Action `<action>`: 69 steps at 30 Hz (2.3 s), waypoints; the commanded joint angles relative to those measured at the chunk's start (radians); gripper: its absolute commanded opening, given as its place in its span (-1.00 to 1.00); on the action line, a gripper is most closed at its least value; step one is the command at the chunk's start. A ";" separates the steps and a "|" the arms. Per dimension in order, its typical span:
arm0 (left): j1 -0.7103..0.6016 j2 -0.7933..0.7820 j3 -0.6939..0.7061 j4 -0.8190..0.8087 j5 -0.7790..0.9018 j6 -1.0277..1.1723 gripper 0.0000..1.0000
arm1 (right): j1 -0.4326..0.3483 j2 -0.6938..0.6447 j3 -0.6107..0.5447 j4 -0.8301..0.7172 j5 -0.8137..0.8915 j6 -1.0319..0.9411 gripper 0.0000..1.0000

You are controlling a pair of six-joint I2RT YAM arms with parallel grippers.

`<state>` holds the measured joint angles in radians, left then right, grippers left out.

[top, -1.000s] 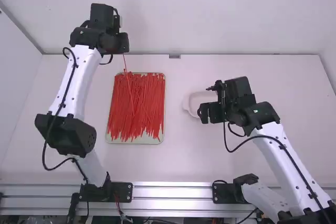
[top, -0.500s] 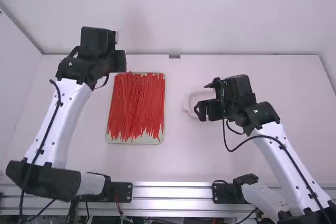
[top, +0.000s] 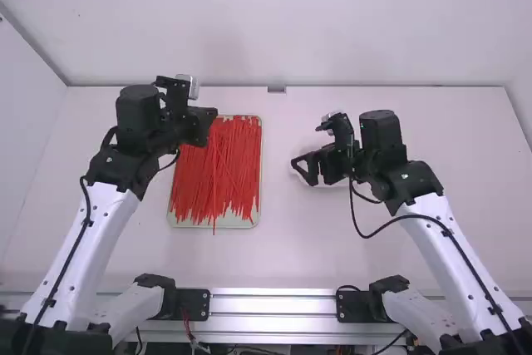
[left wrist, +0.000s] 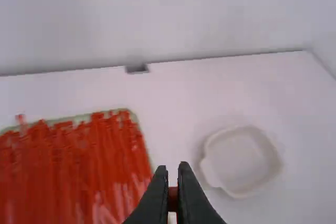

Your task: Fasten the cable tie

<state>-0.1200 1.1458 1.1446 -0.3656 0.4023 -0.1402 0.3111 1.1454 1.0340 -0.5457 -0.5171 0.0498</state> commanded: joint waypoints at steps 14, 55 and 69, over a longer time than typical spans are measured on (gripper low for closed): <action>-0.003 0.036 -0.033 0.432 0.496 -0.138 -0.96 | -0.054 0.005 0.032 0.282 -0.341 -0.032 0.96; -0.190 0.282 0.079 1.275 0.706 -0.612 -0.96 | -0.069 0.112 0.032 0.982 -0.718 0.300 0.10; -0.200 0.297 0.079 1.259 0.642 -0.586 -0.93 | -0.076 0.158 0.032 1.111 -0.780 0.392 -1.00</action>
<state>-0.3107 1.4334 1.1980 0.8860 1.0607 -0.7380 0.2386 1.3022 1.0348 0.5583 -1.2789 0.4278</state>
